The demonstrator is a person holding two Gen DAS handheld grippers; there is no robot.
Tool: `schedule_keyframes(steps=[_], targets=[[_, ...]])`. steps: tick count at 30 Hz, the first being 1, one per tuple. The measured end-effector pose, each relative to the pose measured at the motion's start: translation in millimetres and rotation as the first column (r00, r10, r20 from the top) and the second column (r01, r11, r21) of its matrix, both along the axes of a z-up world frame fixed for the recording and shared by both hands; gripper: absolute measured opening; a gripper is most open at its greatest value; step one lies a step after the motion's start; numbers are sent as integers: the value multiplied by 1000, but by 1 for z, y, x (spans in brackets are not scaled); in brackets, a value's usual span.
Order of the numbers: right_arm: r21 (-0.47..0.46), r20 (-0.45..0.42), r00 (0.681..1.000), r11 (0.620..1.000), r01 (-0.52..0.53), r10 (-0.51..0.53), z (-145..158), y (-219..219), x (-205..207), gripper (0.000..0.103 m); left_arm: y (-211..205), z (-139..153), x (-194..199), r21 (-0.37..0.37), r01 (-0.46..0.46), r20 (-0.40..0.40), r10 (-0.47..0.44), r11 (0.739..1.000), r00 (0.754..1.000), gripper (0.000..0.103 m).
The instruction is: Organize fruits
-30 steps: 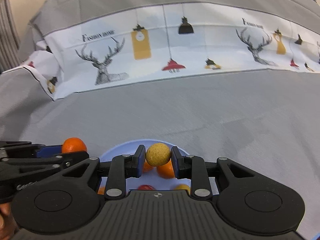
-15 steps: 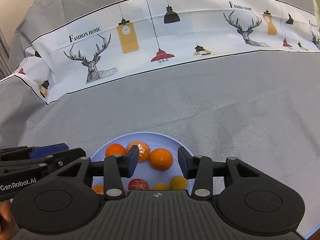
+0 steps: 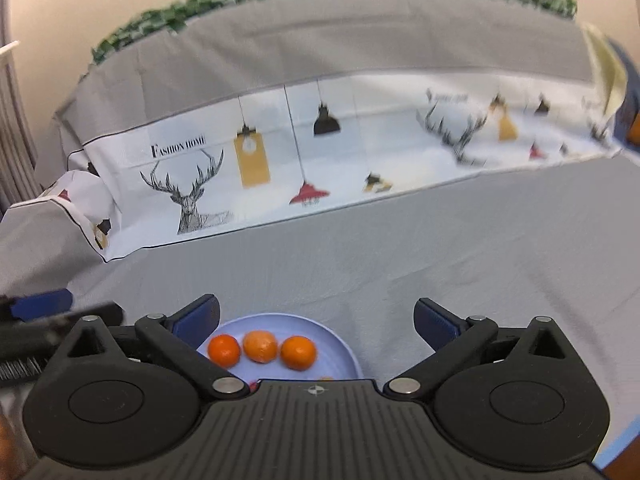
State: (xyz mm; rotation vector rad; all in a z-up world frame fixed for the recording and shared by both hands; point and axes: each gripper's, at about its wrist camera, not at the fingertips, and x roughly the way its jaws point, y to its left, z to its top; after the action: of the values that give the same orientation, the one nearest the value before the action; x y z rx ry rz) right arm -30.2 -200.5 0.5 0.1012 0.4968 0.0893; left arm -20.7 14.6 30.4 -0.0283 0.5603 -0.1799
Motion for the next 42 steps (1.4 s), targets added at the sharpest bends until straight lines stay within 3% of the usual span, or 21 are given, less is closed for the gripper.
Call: schedule_keyframes(steps=[5, 9, 22, 27, 33, 42], targets=[[-25, -21, 1000, 1000, -15, 14, -9, -3, -36, 102, -9, -8, -34, 34, -51, -72, 53, 998, 996, 87], [-37, -3, 1000, 999, -24, 24, -1, -3, -43, 102, -19, -20, -52, 82, -87, -106, 95, 993, 990, 102], [-37, -53, 998, 999, -24, 22, -5, -2, -43, 102, -21, -20, -55, 91, -165, -155, 178, 982, 972, 102], [-77, -51, 998, 997, -32, 28, -4, 4, -51, 102, -31, -22, -65, 75, -144, -143, 154, 987, 978, 102], [-87, -55, 998, 996, 5, -10, -6, 3, -56, 102, -33, -34, -76, 107, -74, -111, 86, 991, 990, 102], [-109, -64, 997, 993, 36, -43, 0, 10, -62, 102, -21, -36, -62, 47, -105, -83, 109, 993, 991, 102]])
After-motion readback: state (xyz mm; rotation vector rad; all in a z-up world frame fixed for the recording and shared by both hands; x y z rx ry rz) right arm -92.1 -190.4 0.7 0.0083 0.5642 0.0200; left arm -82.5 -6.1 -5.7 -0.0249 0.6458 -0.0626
